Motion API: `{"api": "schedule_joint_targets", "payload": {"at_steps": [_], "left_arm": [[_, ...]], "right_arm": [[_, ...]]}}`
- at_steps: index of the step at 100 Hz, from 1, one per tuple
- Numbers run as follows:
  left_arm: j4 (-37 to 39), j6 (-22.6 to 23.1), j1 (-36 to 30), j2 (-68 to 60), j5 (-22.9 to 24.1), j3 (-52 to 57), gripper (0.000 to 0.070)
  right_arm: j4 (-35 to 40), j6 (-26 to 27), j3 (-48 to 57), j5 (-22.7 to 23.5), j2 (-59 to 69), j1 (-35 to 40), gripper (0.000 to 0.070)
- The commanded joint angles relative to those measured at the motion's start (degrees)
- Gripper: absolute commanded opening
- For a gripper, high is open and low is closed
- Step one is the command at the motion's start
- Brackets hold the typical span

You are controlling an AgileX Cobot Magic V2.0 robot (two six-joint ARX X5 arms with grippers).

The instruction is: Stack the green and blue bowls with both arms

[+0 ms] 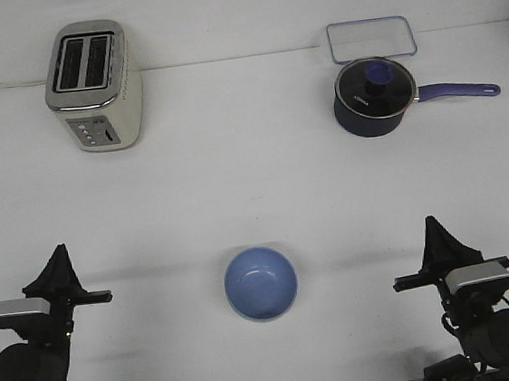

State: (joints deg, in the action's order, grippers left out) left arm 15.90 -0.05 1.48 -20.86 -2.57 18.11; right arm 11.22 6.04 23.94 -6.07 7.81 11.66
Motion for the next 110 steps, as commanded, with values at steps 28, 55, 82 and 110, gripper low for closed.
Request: {"api": "schedule_joint_targets", "payload": {"at_steps": [28, 55, 82, 110], "left_arm": [[0.46, -0.68, 0.04, 0.02, 0.17, 0.61, 0.0014], [0.44, 0.28, 0.07, 0.13, 0.28, 0.52, 0.0013], [-2.6, -0.2, 0.07, 9.57, 0.26, -10.82, 0.0013], [-11.54, -1.03, 0.07, 20.68, 0.2, -17.35, 0.0013]], "right_arm": [[-0.9, 0.76, 0.2, -0.04, 0.04, 0.26, 0.0], [-0.92, 0.76, 0.2, -0.04, 0.04, 0.26, 0.0], [-0.92, 0.76, 0.2, -0.07, 0.04, 0.26, 0.0], [-0.92, 0.74, 0.22, -0.02, 0.04, 0.26, 0.0]]}}
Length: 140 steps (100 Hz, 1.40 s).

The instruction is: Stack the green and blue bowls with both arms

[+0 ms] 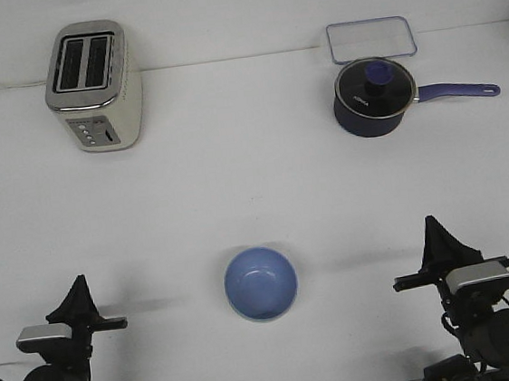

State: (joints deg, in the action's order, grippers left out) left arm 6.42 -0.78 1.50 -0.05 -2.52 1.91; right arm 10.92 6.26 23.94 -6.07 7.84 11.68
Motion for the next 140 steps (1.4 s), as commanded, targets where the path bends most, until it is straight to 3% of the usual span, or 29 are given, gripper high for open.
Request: {"api": "schedule_joint_targets", "payload": {"at_steps": [1, 85, 114, 140], "left_arm": [[-2.29, -0.31, 0.04, -0.11, 0.15, -1.16, 0.0014], [-2.95, 0.07, -0.11, -0.24, 0.15, -1.11, 0.0014], [-2.93, 0.07, -0.11, -0.24, 0.15, -1.11, 0.0014], [-2.95, 0.07, -0.11, -0.24, 0.15, -1.11, 0.0014]], "right_arm": [[-0.63, 0.52, 0.22, -0.02, 0.02, 0.24, 0.0], [-1.05, 0.35, 0.26, 0.0, 0.04, 0.24, 0.0], [-0.07, -12.61, -1.95, -0.37, -0.79, -0.66, 0.0], [-9.27, -18.49, -16.2, 2.14, -2.64, -6.78, 0.0]]}}
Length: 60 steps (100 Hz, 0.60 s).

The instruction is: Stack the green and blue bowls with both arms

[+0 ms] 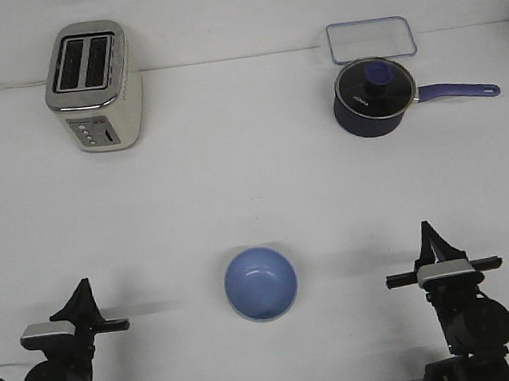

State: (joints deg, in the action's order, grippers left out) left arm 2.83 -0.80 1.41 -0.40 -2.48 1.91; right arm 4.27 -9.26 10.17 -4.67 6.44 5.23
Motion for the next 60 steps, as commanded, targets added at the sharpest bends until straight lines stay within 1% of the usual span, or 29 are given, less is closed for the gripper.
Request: {"api": "schedule_joint_targets", "payload": {"at_steps": [1, 13, 17, 30, 37, 45, 60], "left_arm": [[0.63, 0.09, -0.02, 0.11, 0.11, -1.11, 0.0014], [0.63, 0.09, -0.02, 0.11, 0.11, -1.11, 0.0014], [0.66, 0.09, -0.02, 0.11, 0.11, -1.11, 0.0014], [0.68, 0.09, -0.02, 0.15, 0.11, -1.11, 0.0014], [0.59, 0.09, -0.02, 0.17, 0.11, -1.11, 0.0014], [0.61, 0.09, -0.02, 0.15, 0.11, -1.11, 0.0014], [0.61, 0.09, -0.02, 0.17, 0.11, -1.11, 0.0014]], "right_arm": [[-2.91, -3.23, -2.99, 0.81, -1.55, -0.42, 0.0], [-4.33, -4.5, -8.33, 0.79, -6.67, -1.05, 0.0], [-5.29, -4.46, -9.53, 0.79, -6.32, -1.4, 0.0], [-2.14, -4.48, -9.44, 0.74, -6.38, -3.21, 0.0], [-2.1, -4.15, -9.44, 0.81, -6.38, -3.63, 0.0], [-2.23, -2.08, -9.44, 0.79, -6.36, -3.69, 0.0], [-2.27, -2.1, -9.44, 0.72, -6.38, -3.61, 0.0]]}}
